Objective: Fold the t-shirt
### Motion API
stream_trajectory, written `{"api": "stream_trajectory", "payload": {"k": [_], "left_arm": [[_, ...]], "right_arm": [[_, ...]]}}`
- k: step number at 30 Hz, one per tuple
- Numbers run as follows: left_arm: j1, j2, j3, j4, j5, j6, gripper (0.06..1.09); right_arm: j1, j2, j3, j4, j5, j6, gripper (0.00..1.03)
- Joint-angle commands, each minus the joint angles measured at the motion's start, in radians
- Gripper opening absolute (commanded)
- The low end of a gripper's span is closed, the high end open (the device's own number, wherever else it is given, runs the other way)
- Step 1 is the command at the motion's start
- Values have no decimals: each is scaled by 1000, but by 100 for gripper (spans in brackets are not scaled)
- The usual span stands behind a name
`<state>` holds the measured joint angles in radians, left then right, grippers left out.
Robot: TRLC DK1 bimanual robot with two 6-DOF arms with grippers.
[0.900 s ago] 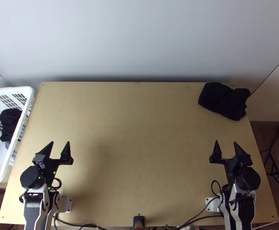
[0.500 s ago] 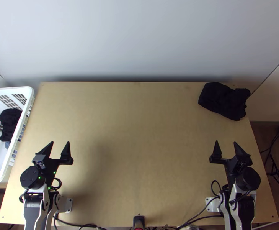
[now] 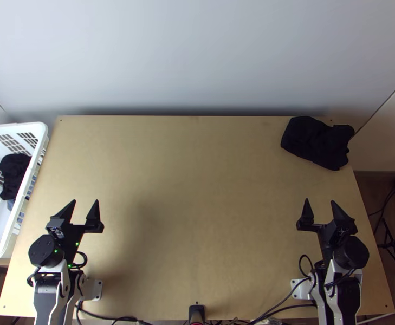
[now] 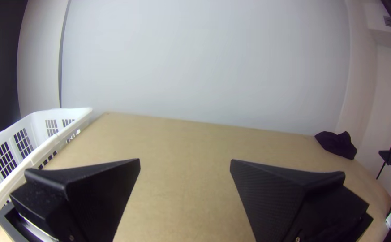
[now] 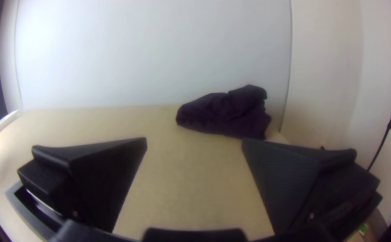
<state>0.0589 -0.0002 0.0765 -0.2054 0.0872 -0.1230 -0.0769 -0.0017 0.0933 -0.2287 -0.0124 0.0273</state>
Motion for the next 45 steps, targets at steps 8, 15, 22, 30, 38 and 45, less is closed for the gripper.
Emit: {"api": "stream_trajectory", "payload": {"k": [8, 15, 22, 30, 38, 45], "left_arm": [[-50, -1, 0, 1, 0, -119, 104], [-45, -1, 0, 1, -1, -110, 104], [-45, -1, 0, 0, -14, -23, 104], [-28, -1, -1, -11, -47, -4, 104], [-19, 0, -1, -14, -50, -13, 104], [24, 2, -1, -9, -72, 8, 104]], "right_arm": [[0, 0, 0, 0, 0, 0, 99], [2, 0, 0, 0, 0, 2, 99], [3, -1, 0, 0, 0, -1, 99], [3, 0, 0, 0, 0, 6, 99], [-8, 6, 0, -1, 0, 8, 98], [-1, 0, 0, 3, 2, 13, 98]]}}
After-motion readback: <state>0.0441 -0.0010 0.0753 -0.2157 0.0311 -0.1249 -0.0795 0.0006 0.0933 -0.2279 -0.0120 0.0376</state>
